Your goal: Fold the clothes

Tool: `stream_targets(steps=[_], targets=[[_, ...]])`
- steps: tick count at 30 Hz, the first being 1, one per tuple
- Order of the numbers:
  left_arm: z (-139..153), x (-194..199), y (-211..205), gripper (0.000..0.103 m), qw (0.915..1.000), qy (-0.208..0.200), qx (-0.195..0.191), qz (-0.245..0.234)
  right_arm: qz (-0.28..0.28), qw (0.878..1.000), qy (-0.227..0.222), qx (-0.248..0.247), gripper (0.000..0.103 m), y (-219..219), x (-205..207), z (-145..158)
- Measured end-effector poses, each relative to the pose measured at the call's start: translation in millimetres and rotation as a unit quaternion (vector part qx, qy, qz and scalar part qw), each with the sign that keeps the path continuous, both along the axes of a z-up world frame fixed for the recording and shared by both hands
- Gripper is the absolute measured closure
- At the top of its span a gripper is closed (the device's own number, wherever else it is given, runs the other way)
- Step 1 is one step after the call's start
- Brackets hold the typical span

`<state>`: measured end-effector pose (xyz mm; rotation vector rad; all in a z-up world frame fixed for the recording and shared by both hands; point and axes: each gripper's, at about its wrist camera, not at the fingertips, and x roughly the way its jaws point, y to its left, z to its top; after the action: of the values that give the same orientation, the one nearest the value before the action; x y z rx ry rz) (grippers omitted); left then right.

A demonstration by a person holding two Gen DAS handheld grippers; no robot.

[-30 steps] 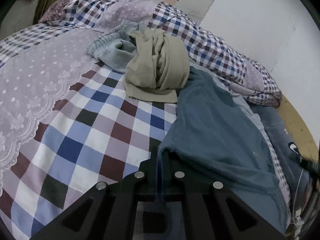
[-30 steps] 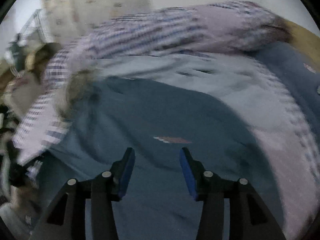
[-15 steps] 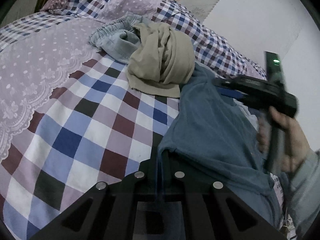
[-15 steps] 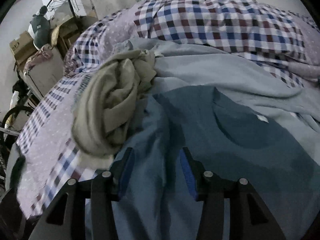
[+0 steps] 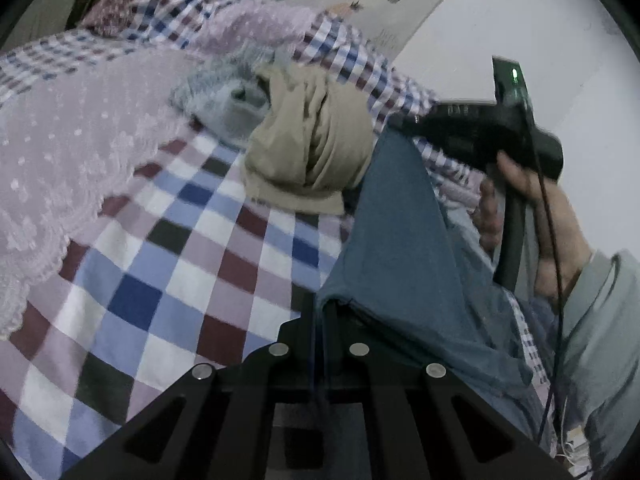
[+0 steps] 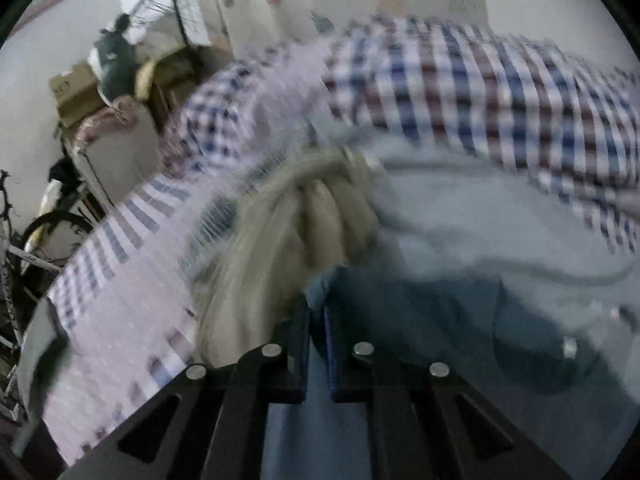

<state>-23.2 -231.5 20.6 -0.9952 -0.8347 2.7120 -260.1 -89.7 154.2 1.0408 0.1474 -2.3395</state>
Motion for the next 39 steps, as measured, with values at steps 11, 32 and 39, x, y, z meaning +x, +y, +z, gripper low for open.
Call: stream_targets(steps=[11, 32, 39], targets=[[4, 8, -18, 0.103, 0.9989, -0.003, -0.003, 0.046, 0.035, 0.991, 0.015, 0.125, 0.098, -88, -19, -16], [-19, -7, -35, 0.097, 0.9936, -0.096, 0.029, 0.053, 0.063, 0.977, -0.003, 0.201, 0.035, -145, 10, -5], [-9, 10, -52, 0.061, 0.9937, -0.080, 0.052, 0.059, 0.085, 0.985, 0.002, 0.152, 0.025, -104, 46, 44]])
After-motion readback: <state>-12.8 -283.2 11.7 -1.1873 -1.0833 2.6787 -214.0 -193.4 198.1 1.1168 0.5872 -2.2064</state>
